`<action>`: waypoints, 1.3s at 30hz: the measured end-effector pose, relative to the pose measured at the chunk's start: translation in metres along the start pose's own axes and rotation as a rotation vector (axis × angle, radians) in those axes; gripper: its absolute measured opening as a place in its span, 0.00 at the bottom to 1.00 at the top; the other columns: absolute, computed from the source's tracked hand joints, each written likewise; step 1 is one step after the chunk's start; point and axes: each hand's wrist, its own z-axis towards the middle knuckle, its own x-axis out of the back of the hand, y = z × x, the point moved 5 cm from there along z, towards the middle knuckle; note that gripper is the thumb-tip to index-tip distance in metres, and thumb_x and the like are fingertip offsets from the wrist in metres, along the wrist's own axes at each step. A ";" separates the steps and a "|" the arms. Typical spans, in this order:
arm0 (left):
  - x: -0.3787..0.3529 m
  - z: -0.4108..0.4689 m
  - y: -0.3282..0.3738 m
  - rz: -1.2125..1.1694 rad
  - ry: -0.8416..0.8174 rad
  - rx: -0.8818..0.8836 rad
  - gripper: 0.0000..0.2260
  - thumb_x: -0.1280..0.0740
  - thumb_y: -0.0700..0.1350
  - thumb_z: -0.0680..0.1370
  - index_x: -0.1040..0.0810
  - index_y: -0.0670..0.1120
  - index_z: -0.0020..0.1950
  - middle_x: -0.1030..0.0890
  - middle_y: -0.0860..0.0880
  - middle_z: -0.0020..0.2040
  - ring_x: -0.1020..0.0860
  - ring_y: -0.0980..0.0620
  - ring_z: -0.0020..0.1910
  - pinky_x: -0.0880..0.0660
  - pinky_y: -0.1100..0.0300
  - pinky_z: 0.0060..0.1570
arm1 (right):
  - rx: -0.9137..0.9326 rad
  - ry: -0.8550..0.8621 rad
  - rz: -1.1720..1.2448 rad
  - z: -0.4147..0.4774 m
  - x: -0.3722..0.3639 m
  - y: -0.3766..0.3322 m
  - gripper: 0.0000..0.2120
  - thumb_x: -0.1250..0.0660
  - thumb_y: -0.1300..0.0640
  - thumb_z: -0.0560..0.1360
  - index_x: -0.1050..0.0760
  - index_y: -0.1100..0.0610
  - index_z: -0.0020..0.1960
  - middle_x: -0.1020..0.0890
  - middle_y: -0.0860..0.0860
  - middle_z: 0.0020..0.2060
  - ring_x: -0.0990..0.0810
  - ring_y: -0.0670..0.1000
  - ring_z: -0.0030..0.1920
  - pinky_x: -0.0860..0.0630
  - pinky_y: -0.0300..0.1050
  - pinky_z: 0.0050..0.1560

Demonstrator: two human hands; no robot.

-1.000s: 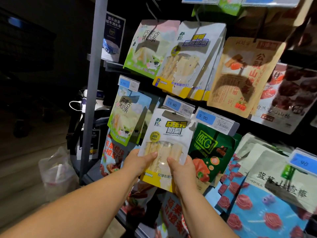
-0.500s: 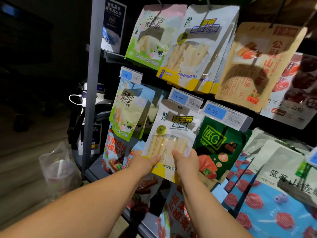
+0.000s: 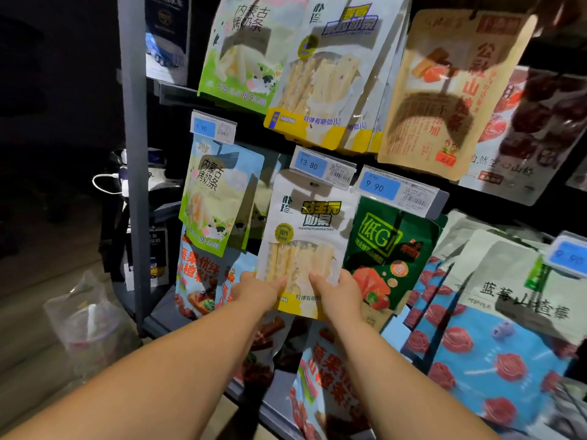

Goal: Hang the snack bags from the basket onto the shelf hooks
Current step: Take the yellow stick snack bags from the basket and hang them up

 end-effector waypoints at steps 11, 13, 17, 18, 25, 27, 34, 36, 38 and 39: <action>-0.033 -0.050 0.019 0.077 -0.007 -0.125 0.30 0.28 0.54 0.75 0.34 0.39 0.68 0.27 0.39 0.67 0.26 0.38 0.64 0.28 0.50 0.60 | -0.038 -0.017 -0.153 -0.025 0.043 0.019 0.07 0.30 0.51 0.76 0.27 0.51 0.46 0.25 0.44 0.33 0.26 0.49 0.40 0.36 0.36 0.33; -0.048 -0.062 0.026 0.085 -0.066 -0.191 0.26 0.28 0.53 0.76 0.31 0.38 0.64 0.25 0.40 0.64 0.25 0.40 0.62 0.29 0.53 0.58 | -0.010 -0.016 -0.171 -0.031 0.058 0.018 0.06 0.31 0.51 0.76 0.26 0.51 0.45 0.25 0.43 0.33 0.26 0.48 0.40 0.35 0.33 0.33; -0.100 -0.099 0.045 0.161 -0.270 -0.303 0.12 0.32 0.51 0.79 0.27 0.43 0.49 0.22 0.40 0.54 0.23 0.42 0.56 0.28 0.56 0.53 | -0.022 0.077 -0.168 -0.046 0.118 0.032 0.09 0.30 0.51 0.74 0.27 0.50 0.38 0.21 0.45 0.31 0.18 0.51 0.41 0.23 0.45 0.45; -0.116 -0.111 0.049 0.189 -0.332 -0.335 0.11 0.33 0.51 0.79 0.29 0.45 0.43 0.23 0.43 0.49 0.23 0.43 0.53 0.29 0.57 0.50 | -0.024 0.096 -0.162 -0.051 0.138 0.036 0.10 0.30 0.50 0.74 0.27 0.50 0.37 0.20 0.45 0.30 0.17 0.52 0.42 0.21 0.48 0.47; -0.232 -0.201 0.065 0.389 -0.701 -0.547 0.14 0.33 0.48 0.79 0.32 0.47 0.36 0.26 0.41 0.38 0.25 0.45 0.38 0.31 0.54 0.38 | -0.066 0.176 -0.307 -0.101 0.291 0.063 0.11 0.30 0.51 0.76 0.27 0.49 0.37 0.18 0.48 0.32 0.16 0.53 0.38 0.19 0.53 0.46; -0.263 -0.232 0.071 0.385 -0.761 -0.597 0.15 0.33 0.46 0.80 0.35 0.46 0.36 0.30 0.46 0.34 0.28 0.48 0.36 0.35 0.56 0.38 | -0.108 0.204 -0.353 -0.121 0.332 0.068 0.10 0.32 0.51 0.78 0.27 0.51 0.40 0.17 0.49 0.36 0.16 0.49 0.36 0.19 0.48 0.40; -0.375 -0.357 0.055 0.323 -1.093 -0.676 0.14 0.32 0.51 0.78 0.31 0.47 0.37 0.26 0.48 0.32 0.26 0.47 0.36 0.29 0.56 0.39 | -0.323 0.433 -0.366 -0.199 0.463 0.104 0.09 0.31 0.54 0.76 0.23 0.60 0.43 0.15 0.54 0.39 0.15 0.55 0.42 0.18 0.54 0.47; -0.405 -0.393 0.046 0.324 -1.157 -0.709 0.12 0.34 0.50 0.79 0.30 0.47 0.40 0.24 0.47 0.35 0.25 0.46 0.38 0.28 0.53 0.42 | -0.385 0.479 -0.376 -0.219 0.497 0.114 0.11 0.31 0.54 0.77 0.23 0.62 0.44 0.15 0.56 0.39 0.15 0.57 0.43 0.18 0.56 0.49; -0.427 -0.429 0.039 0.364 -1.211 -0.754 0.11 0.34 0.51 0.80 0.30 0.47 0.42 0.24 0.46 0.39 0.26 0.47 0.41 0.30 0.54 0.43 | -0.413 0.531 -0.377 -0.239 0.528 0.121 0.09 0.31 0.54 0.76 0.23 0.58 0.40 0.15 0.56 0.37 0.15 0.57 0.42 0.18 0.57 0.48; -0.439 -0.445 0.037 0.379 -1.236 -0.792 0.11 0.34 0.51 0.80 0.30 0.48 0.41 0.25 0.47 0.39 0.27 0.48 0.41 0.32 0.56 0.42 | -0.425 0.563 -0.392 -0.248 0.544 0.123 0.08 0.31 0.54 0.76 0.24 0.56 0.39 0.15 0.55 0.36 0.16 0.56 0.41 0.18 0.57 0.49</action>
